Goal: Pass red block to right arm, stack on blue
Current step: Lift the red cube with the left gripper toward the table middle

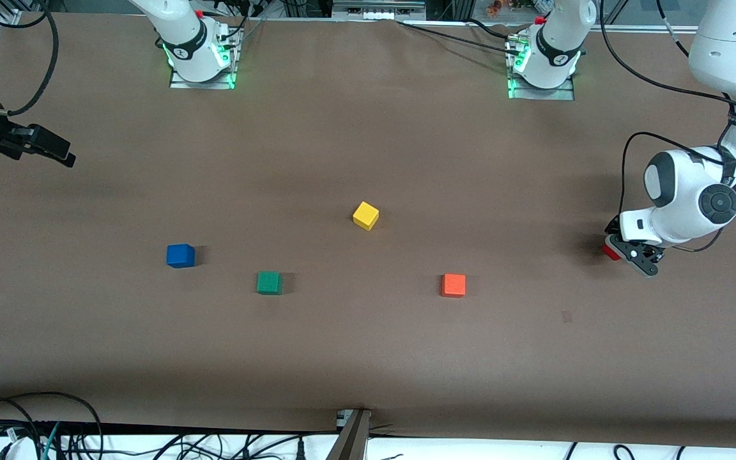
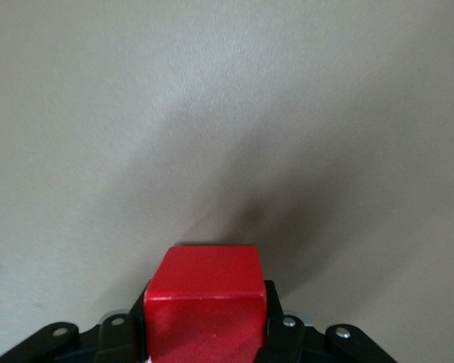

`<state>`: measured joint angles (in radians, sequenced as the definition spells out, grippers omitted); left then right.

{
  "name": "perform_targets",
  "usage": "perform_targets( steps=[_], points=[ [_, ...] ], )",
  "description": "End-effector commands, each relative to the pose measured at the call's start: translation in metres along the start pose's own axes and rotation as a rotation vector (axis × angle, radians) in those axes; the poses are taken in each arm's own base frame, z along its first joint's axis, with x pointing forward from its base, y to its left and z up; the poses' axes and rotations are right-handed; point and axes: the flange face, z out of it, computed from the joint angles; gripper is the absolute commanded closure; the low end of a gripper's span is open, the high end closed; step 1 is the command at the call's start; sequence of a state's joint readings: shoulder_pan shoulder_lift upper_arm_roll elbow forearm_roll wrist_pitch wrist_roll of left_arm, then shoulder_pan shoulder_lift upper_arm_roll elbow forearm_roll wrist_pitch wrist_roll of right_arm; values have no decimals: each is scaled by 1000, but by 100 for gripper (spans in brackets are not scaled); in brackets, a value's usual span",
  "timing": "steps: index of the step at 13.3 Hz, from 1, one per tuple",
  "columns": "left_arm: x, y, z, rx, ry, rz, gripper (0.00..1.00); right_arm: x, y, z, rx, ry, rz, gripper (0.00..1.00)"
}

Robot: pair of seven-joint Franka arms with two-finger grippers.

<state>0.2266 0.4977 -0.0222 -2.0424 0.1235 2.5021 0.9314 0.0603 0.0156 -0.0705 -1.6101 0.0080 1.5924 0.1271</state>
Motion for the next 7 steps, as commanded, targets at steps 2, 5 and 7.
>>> perform_targets(
  steps=[2,5,7],
  points=[
    [39,2,-63,-26,-1,161,89,2,0,-5,-12,12,2,0],
    [102,25,-108,-61,96,312,88,2,0,-5,-12,12,2,0],
    [133,39,-131,-101,228,341,88,2,0,-5,-10,12,2,0]
  ],
)
